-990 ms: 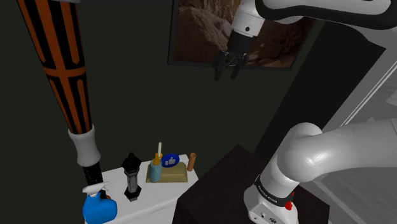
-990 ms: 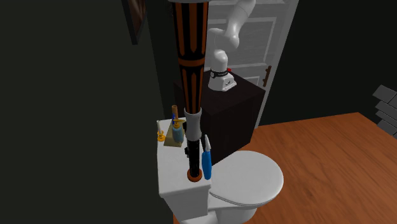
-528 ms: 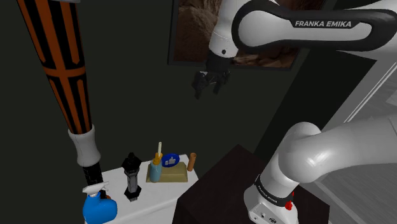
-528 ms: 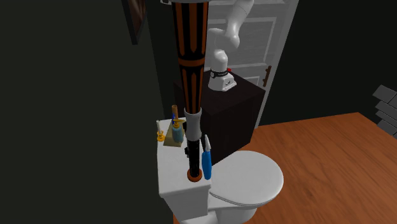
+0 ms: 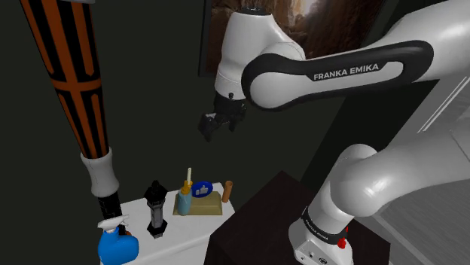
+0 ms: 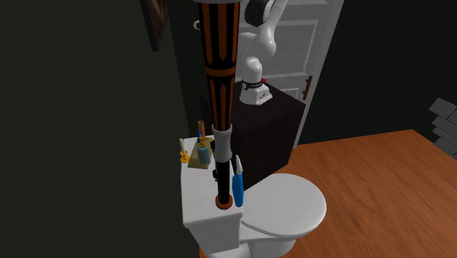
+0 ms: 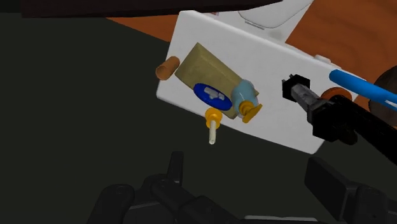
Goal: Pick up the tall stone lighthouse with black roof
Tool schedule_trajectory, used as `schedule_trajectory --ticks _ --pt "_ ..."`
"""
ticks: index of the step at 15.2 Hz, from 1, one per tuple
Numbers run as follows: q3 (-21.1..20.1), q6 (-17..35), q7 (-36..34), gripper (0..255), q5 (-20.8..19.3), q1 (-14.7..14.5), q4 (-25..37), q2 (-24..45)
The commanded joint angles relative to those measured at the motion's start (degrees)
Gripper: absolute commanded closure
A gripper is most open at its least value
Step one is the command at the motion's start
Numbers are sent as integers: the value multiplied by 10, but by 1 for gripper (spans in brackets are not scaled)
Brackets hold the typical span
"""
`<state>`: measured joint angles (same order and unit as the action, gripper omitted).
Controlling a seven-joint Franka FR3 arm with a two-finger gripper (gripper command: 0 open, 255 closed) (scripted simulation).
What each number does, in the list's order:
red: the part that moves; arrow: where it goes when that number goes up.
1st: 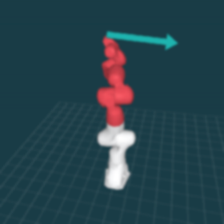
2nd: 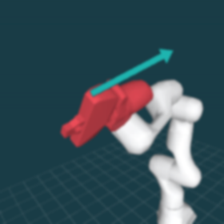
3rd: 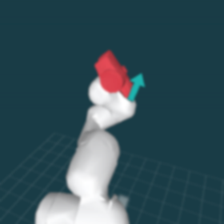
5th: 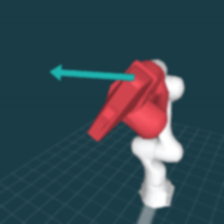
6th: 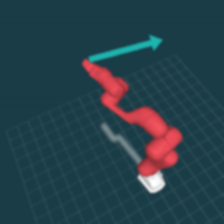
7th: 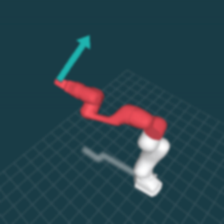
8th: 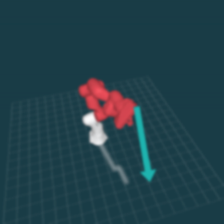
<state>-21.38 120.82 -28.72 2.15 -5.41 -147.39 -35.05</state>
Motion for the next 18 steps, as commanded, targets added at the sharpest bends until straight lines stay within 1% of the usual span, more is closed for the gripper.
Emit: schedule_trajectory --ticks 1,5,7,9,11,13,14,16,18 --pt "-32 35 -30 0 -9 2 -3 30" --pt "-101 99 -101 0 -49 21 7 105" --pt "-138 126 -145 0 -83 38 17 149" --pt "-178 148 -197 0 -131 61 32 197" --pt "-219 162 -261 0 -196 86 52 252" --pt "-252 164 -337 0 -281 107 78 316" --pt "-263 158 -377 0 -328 110 93 352" --pt "-264 138 -452 0 -420 97 127 426" --pt "-247 113 -510 0 -493 64 163 493"
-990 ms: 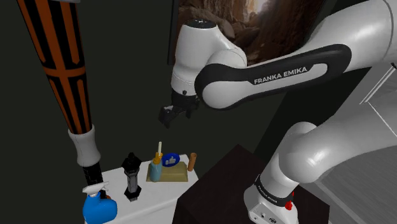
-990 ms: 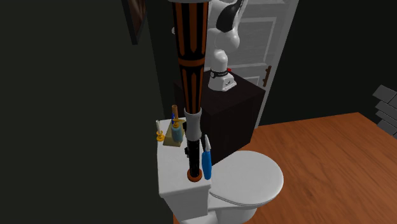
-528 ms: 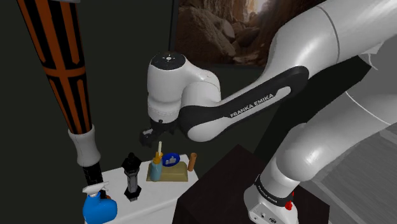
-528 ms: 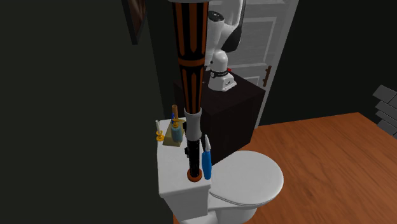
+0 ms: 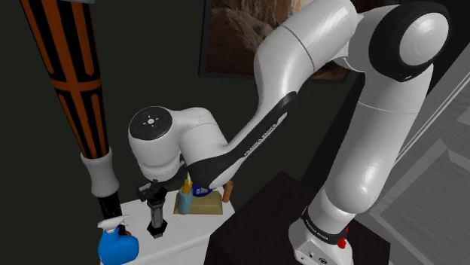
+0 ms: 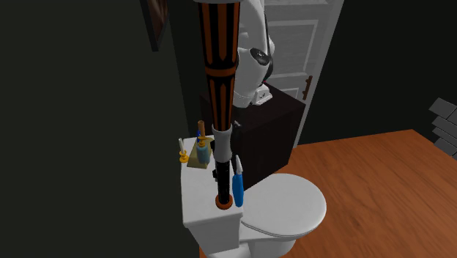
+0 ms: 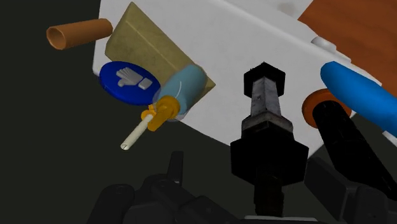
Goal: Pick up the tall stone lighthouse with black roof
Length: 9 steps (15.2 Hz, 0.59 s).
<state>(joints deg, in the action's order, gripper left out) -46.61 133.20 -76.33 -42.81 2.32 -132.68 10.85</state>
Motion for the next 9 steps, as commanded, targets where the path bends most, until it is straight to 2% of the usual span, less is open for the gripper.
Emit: schedule_trajectory --ticks 1,2,9 --pt "18 -22 -57 0 -73 -34 34 64" --pt "21 -22 -56 0 -72 -36 34 64" --pt "55 -8 -112 0 -140 -64 42 122"
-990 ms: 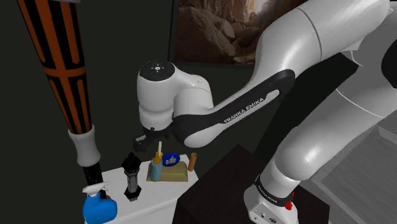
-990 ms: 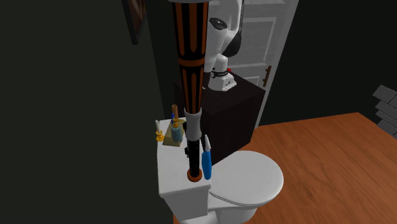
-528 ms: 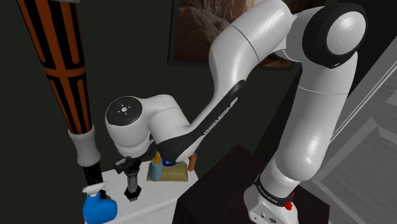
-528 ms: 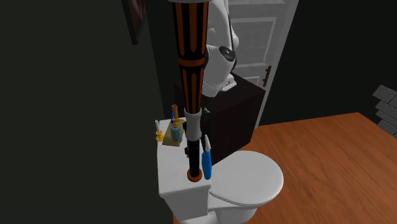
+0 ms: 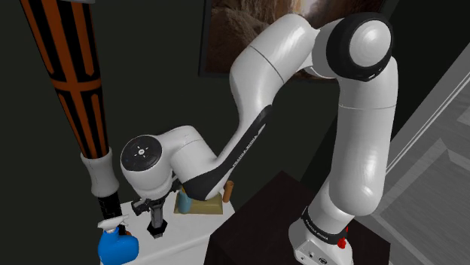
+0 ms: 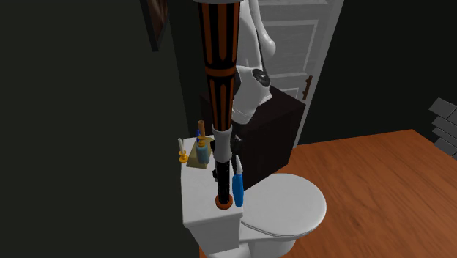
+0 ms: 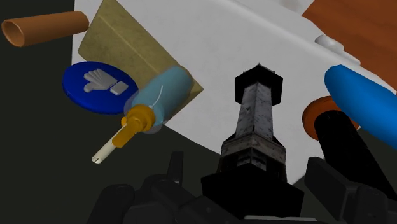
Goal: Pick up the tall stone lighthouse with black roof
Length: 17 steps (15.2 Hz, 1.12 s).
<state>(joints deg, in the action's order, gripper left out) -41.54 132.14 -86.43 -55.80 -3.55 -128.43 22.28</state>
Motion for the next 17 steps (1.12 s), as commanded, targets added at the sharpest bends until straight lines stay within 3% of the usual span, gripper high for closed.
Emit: schedule_trajectory --ticks 1,2,3,12,17 --pt "5 2 -11 0 -10 -5 -1 8" --pt "5 2 -11 0 -10 -5 -1 8" --pt "5 2 -12 255 -11 -6 -1 8" --pt "4 2 -11 255 -10 -5 -1 8" --pt "-18 -6 25 255 34 13 -7 -31"
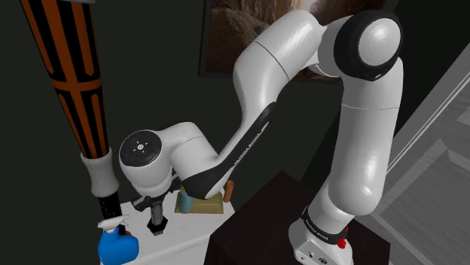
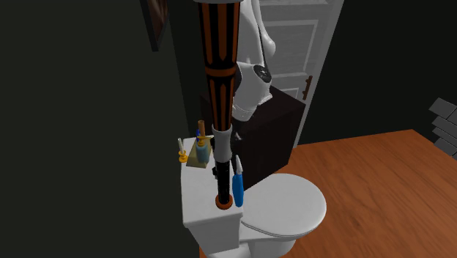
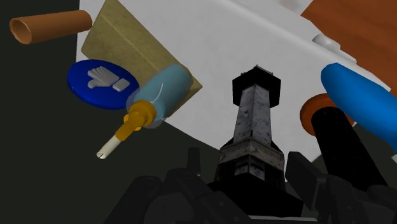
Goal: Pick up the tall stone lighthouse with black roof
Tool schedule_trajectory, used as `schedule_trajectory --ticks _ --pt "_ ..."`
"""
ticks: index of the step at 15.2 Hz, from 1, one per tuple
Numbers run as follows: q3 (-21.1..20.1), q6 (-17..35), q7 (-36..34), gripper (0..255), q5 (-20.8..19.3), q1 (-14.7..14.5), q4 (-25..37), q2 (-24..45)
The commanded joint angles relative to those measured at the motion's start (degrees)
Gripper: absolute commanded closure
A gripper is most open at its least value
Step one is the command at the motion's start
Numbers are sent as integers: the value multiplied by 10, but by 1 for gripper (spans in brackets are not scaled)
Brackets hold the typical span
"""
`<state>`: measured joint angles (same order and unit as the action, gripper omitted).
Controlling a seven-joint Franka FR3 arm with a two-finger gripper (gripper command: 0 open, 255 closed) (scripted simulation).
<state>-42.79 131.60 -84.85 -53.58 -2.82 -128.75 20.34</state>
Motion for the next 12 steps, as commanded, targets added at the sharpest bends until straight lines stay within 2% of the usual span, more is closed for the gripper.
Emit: schedule_trajectory --ticks 1,10,12 --pt "-10 -3 17 255 21 9 -4 -19" --pt "-46 -21 88 255 106 39 -6 -89" --pt "-46 -22 89 255 108 39 -6 -91"
